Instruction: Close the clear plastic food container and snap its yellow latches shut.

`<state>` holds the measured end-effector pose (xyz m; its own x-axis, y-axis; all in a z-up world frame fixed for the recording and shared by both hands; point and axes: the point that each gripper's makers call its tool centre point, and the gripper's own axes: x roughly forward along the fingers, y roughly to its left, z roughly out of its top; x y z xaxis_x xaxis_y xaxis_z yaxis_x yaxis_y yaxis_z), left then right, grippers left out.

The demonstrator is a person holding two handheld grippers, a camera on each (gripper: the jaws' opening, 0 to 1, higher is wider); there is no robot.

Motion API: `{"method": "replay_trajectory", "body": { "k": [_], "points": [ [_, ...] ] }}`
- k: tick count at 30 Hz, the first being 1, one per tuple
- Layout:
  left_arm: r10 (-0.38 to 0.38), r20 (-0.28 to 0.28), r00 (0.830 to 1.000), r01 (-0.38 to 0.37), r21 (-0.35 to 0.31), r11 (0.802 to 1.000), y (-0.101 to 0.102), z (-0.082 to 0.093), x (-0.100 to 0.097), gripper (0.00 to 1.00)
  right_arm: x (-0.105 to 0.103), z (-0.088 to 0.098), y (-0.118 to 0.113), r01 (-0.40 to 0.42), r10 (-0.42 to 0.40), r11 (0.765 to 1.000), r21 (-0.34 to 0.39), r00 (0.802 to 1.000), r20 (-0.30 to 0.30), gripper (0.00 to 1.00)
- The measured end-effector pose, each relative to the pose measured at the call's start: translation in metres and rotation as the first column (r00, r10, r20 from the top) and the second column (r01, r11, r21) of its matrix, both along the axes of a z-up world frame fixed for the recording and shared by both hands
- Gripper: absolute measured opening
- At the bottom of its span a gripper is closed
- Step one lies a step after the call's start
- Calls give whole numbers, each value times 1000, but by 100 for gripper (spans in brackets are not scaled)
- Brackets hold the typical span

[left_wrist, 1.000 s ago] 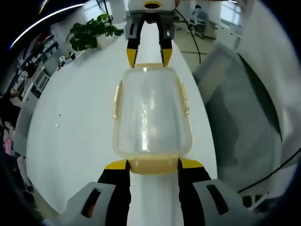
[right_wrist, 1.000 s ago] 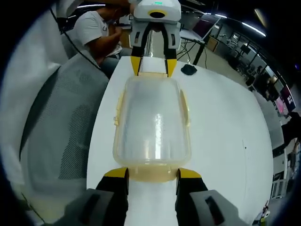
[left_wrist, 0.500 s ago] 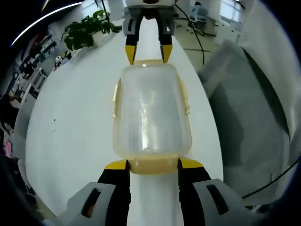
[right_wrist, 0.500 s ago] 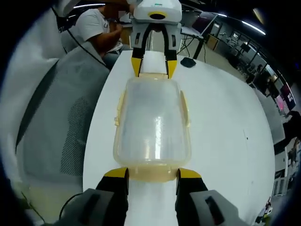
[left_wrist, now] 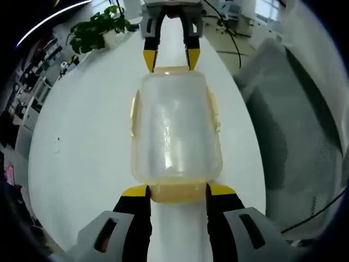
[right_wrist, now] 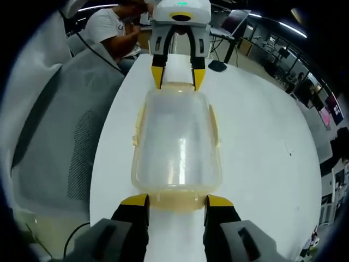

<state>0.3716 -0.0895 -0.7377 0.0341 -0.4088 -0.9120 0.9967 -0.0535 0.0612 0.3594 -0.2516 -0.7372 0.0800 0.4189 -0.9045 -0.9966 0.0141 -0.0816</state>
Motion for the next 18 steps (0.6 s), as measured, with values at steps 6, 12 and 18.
{"method": "replay_trajectory", "body": {
  "k": [6,12,18],
  "points": [
    [-4,2,1000,4,-1,1000,-1,-1,2,37,1,-4,-1,14,-14,1000,1,1000,-13,37],
    [3,-15,1000,-3,1,1000,-1,-4,1,37,1,-8,-1,7,-7,1000,-1,1000,-7,37],
    [15,-23,1000,-15,2,1000,-1,-6,-1,37,1,-7,-2,3,-3,1000,-2,1000,-6,37]
  ]
}}
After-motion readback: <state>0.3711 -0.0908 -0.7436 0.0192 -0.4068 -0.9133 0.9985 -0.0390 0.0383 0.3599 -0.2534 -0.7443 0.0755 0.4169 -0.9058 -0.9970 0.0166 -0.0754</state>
